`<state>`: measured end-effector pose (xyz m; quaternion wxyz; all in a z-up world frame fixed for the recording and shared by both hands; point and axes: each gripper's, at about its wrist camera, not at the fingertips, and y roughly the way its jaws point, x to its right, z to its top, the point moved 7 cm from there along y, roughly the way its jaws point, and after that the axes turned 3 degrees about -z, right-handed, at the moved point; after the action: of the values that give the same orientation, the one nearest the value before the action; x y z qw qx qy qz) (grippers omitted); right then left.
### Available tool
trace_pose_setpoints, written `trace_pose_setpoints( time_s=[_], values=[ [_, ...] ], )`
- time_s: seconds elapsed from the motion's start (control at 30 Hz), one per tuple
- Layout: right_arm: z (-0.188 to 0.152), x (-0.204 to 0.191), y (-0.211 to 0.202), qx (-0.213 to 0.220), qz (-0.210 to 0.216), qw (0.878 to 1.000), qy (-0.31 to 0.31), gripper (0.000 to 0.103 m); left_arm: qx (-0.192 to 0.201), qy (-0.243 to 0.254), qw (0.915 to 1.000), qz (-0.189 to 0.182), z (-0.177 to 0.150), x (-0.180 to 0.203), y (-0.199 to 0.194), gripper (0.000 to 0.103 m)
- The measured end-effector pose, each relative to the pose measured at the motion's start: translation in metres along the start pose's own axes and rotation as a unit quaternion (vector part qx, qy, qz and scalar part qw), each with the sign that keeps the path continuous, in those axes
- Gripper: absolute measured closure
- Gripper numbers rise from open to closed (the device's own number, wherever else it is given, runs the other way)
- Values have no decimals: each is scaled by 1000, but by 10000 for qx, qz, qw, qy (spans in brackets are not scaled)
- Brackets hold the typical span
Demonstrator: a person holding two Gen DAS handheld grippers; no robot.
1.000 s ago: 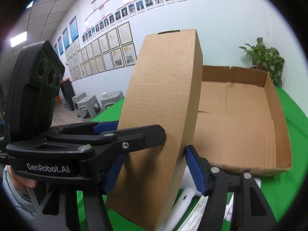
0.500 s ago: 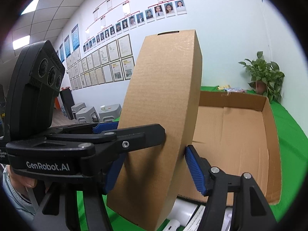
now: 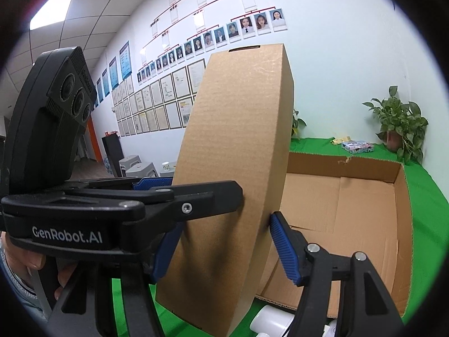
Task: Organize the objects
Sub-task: 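Lift the brown box upright with both grippers and carry it over the tray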
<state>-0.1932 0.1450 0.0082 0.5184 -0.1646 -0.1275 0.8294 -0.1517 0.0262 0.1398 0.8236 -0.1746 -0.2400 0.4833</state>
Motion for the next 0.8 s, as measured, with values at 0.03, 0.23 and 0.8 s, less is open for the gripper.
trace_pose_setpoints(
  time_s=[0.03, 0.23, 0.8],
  values=[
    [5, 1, -3, 24, 25, 10000, 13, 40, 27, 48, 10000, 37, 6, 4, -4, 37],
    [33, 3, -17, 241, 67, 9997, -20, 40, 55, 335, 9993, 177, 44, 30, -22, 37],
    [54, 38, 12, 27, -223, 9996, 141, 40, -184, 300, 9993, -137, 83, 33, 20, 37]
  ],
)
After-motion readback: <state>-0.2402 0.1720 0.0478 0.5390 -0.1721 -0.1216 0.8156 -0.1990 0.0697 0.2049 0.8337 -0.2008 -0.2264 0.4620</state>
